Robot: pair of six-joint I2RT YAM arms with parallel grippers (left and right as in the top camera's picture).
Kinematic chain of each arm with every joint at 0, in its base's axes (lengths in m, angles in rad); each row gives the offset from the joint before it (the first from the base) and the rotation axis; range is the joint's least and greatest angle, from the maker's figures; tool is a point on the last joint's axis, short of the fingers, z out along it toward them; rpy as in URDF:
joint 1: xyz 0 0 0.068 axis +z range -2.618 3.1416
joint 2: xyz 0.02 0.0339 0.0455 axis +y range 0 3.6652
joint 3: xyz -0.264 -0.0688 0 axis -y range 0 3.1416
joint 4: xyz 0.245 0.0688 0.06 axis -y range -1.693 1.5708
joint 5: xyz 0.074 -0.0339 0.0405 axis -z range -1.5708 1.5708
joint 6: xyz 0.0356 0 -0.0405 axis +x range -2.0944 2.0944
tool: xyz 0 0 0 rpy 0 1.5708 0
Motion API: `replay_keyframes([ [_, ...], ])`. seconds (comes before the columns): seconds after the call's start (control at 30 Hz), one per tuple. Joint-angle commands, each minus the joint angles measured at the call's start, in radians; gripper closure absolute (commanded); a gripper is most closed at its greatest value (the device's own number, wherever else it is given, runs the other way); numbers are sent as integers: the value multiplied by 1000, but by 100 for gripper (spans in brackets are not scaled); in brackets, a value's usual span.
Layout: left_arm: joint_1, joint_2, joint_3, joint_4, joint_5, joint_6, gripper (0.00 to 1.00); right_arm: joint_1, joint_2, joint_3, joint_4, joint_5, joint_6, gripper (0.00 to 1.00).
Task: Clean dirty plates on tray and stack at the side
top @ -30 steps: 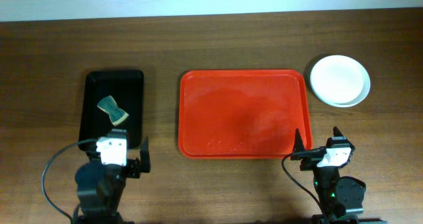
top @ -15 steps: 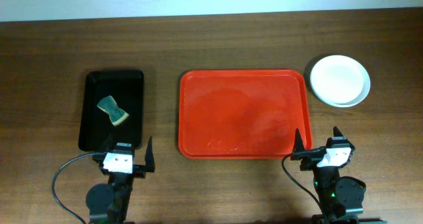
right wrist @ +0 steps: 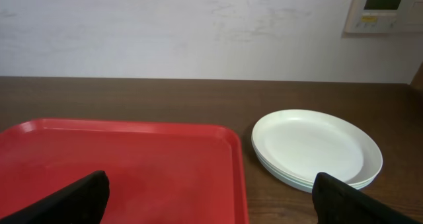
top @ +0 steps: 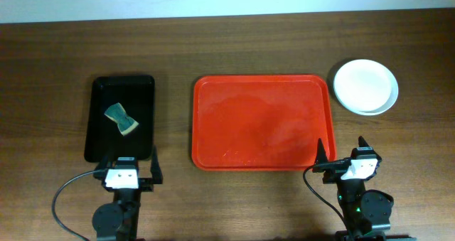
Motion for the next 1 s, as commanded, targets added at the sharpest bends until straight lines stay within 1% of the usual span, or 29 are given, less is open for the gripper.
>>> replay_keyframes([
  [0.0, -4, -10, -8, -1, -95, -58, 1, -6, -10, -6, -7, -5, 8, 1],
  [0.13, -4, -10, -8, 2, -118, -115, 1, -6, -10, -6, -7, -5, 8, 1],
  [0.37, -4, -10, -8, 2, -125, -113, 1, -6, -10, -6, -7, -5, 8, 1],
  [0.5, -4, -10, -8, -2, -102, -62, 1, -6, -10, -6, -7, -5, 8, 1],
  [0.63, -4, -10, -8, -2, -100, -60, 1, -6, -10, -6, -7, -5, 8, 2],
  [0.77, -4, -10, -7, -7, -67, -10, 1, -6, -10, -6, -7, -5, 8, 1],
  [0.97, -4, -10, -6, -8, -68, -10, 1, -6, -10, -6, -7, -5, 8, 1],
])
